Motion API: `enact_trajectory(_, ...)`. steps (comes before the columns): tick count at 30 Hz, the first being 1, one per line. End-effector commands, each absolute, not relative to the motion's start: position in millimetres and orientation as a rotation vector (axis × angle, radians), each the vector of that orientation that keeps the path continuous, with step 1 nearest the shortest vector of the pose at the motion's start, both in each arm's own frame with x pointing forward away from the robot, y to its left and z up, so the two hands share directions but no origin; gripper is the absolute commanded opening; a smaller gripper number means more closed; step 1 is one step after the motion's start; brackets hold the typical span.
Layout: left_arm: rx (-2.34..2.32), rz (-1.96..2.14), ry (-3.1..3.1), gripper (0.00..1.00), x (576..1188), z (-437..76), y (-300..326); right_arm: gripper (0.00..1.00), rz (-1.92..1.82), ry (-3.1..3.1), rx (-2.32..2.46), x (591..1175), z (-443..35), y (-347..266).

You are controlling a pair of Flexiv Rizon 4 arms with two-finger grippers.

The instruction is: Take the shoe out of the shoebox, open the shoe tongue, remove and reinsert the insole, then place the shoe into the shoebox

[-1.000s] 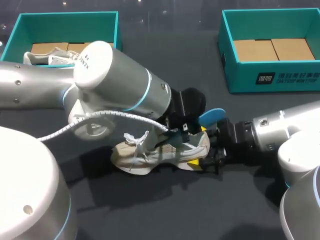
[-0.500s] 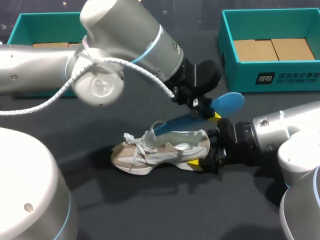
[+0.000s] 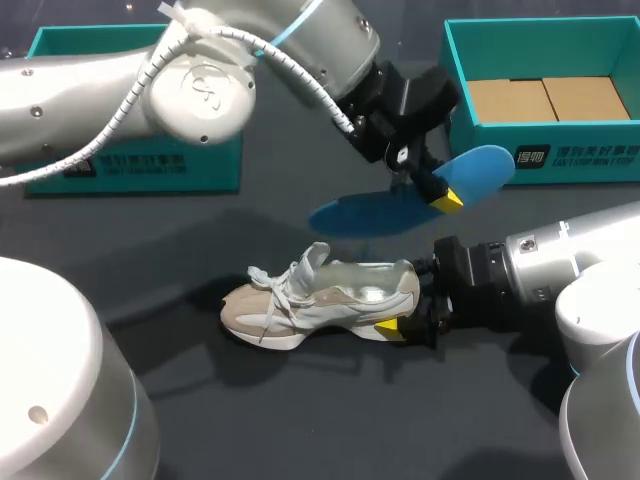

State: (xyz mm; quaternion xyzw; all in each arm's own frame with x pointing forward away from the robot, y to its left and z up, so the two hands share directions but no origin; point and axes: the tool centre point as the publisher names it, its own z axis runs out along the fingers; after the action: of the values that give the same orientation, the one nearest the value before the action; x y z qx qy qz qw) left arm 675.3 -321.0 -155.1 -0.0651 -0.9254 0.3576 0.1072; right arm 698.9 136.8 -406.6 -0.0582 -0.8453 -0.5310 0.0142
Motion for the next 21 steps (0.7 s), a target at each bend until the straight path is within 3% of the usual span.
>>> enact_trajectory(1, -0.191, 1.055, -2.724, 0.00, 674.5, -156.1, -320.9, 0.00, -1.649, -2.635, -0.184, 697.9, -407.5, 138.9)
enact_trajectory(7, -0.123, 1.115, -2.676, 0.00, 670.8, -145.4, -314.9, 0.00, -1.649, -2.635, -0.184, 697.9, -407.5, 138.9)
enact_trajectory(19, 0.103, 1.647, -2.404, 0.00, 675.8, 4.5, -284.4, 0.00, -1.649, -2.635, -0.184, 697.9, -407.5, 138.9)
enact_trajectory(21, 0.103, 1.647, -2.404, 0.00, 675.8, 4.5, -284.4, 0.00, -1.649, -2.635, -0.184, 697.9, -407.5, 138.9)
